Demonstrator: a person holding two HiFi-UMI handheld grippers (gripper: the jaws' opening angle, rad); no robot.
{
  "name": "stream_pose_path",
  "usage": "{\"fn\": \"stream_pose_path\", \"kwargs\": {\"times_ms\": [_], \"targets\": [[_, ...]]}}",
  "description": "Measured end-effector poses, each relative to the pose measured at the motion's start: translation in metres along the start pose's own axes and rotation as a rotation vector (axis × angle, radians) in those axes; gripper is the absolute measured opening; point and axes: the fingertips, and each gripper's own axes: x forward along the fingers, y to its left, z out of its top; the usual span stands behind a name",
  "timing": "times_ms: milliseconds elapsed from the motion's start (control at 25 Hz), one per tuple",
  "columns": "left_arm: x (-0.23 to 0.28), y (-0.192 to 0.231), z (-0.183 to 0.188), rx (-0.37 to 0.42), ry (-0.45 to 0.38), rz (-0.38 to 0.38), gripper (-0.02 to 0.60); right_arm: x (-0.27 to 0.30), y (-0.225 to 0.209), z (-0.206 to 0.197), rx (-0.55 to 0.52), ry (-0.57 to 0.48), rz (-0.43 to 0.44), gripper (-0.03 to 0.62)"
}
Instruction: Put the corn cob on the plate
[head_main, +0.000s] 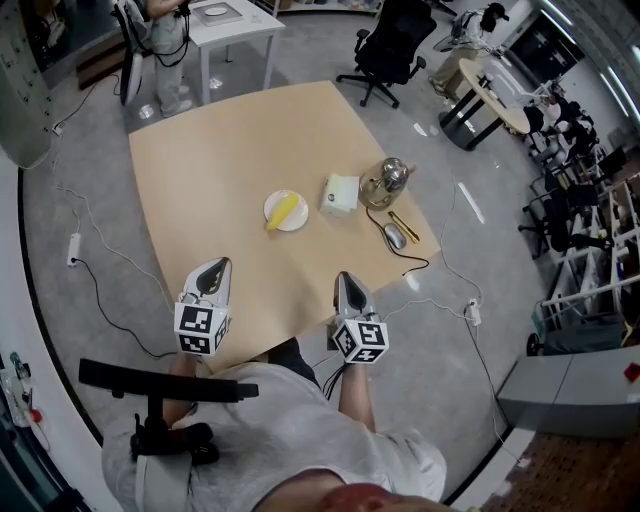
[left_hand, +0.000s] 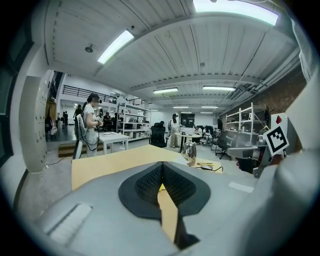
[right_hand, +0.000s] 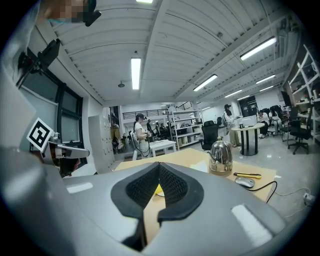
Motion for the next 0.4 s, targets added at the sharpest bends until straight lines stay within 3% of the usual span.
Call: {"fn": "stream_pose_path", "kwargs": {"times_ms": [400], "targets": [[0.0007, -0.0018, 0.0, 0.001, 0.008, -0.009, 0.018, -0.0022, -0.0023, -0.0049, 0.012, 0.009, -0.01, 0.006]]}}
